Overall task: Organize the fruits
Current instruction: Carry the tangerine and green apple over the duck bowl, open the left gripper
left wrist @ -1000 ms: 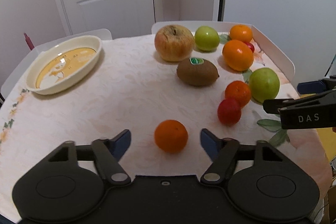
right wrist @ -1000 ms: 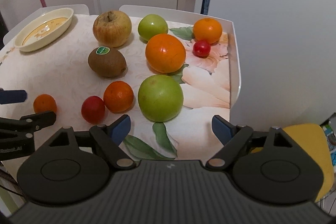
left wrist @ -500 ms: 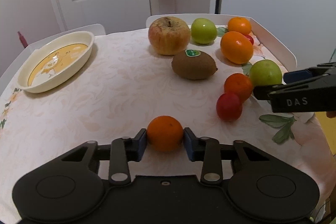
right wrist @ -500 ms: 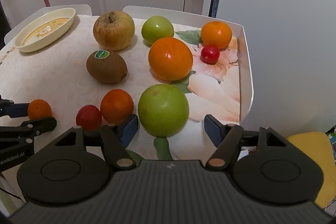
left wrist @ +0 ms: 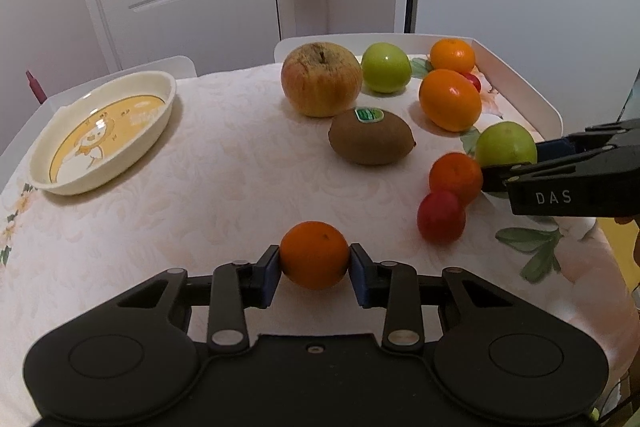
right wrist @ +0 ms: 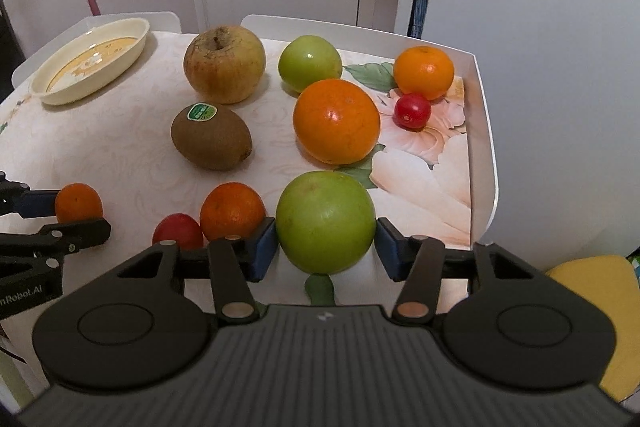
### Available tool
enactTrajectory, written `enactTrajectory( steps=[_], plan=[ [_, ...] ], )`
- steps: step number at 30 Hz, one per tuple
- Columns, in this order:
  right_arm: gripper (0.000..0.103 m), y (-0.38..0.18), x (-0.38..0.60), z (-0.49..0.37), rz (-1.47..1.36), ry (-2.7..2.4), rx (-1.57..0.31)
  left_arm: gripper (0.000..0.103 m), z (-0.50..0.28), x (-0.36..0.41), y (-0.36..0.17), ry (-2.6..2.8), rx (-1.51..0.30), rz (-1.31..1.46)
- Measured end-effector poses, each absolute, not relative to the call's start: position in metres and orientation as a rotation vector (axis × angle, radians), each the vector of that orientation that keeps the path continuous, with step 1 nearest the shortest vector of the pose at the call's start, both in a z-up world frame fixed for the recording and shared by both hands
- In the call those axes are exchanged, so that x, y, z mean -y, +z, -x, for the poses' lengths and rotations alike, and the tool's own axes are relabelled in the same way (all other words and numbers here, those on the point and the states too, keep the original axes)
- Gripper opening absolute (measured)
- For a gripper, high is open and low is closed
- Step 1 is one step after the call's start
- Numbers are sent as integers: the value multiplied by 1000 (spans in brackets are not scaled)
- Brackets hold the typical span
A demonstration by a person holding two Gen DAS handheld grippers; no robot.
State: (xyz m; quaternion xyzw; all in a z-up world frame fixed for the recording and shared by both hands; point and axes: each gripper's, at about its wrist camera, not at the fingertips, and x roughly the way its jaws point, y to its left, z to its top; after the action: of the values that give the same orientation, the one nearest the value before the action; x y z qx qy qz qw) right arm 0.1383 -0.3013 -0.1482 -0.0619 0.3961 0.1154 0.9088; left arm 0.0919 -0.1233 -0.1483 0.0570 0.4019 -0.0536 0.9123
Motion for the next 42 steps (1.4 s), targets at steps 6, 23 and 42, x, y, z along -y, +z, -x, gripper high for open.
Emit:
enactTrajectory(
  steps=[6, 23, 42],
  plan=[
    [68, -131, 300, -137, 107, 218, -803, 40, -96, 115, -133, -107, -812, -110],
    [68, -58, 223, -151, 50, 242, -745, 40, -116, 37, -60, -85, -707, -37],
    [68, -61, 61, -239, 15, 254, -778, 40, -231, -111, -59, -105, -739, -93]
  ],
)
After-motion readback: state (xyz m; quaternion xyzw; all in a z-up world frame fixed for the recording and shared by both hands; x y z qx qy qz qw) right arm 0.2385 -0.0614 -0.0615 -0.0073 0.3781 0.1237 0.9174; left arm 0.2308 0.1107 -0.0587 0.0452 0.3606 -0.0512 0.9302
